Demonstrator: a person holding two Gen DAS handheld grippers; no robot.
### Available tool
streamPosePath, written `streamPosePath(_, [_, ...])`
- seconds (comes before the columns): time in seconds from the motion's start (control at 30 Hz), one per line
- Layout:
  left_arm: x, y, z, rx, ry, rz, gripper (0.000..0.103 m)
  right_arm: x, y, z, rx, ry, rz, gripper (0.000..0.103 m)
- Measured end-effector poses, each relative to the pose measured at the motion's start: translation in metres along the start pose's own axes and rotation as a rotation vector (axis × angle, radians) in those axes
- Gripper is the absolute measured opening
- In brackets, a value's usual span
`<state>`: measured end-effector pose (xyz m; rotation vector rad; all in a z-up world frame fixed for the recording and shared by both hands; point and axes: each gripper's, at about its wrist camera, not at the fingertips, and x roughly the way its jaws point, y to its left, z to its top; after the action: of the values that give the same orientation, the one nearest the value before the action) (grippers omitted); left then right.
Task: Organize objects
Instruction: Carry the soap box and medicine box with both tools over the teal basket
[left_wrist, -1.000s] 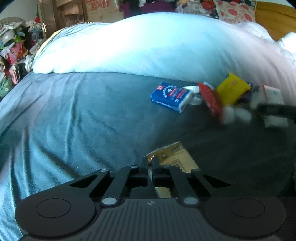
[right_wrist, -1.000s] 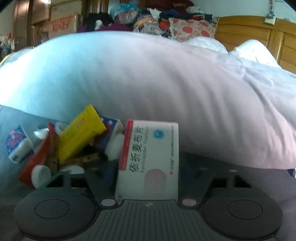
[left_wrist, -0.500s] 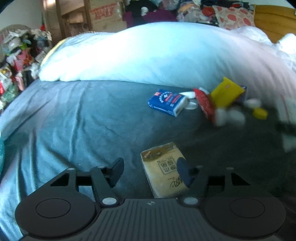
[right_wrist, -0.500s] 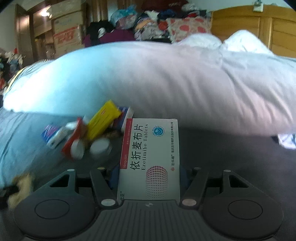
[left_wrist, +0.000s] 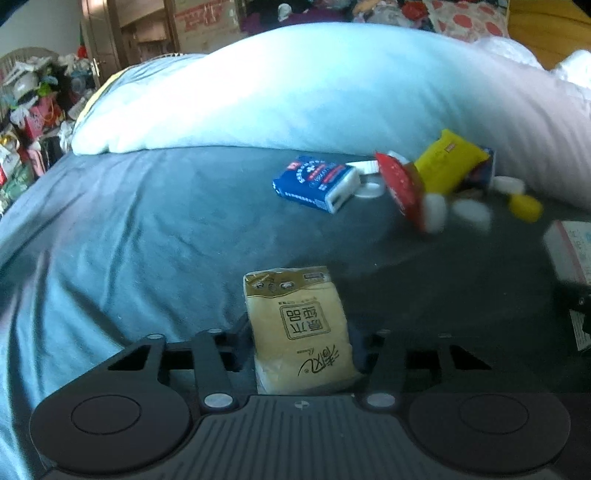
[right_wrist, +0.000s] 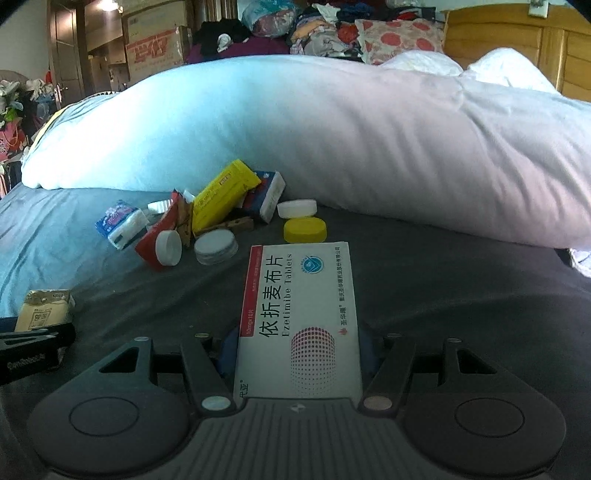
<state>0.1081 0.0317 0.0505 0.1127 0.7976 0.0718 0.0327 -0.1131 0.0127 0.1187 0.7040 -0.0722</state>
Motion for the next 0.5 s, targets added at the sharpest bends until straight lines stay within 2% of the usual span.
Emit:
streamPosePath(0.23, [-0.036,0.037,0.024,-0.044,-0.035,0.017,0.046,-0.021,0.019,0.018,-0.034,-0.066,0.035,0.064])
streamPosePath(0.5, [-0.102,0.142,0.057,-0.188,-0.119,0.138,0.047,-0.081,0.08,0.052,-0.084,-0.156,0.146,0.064])
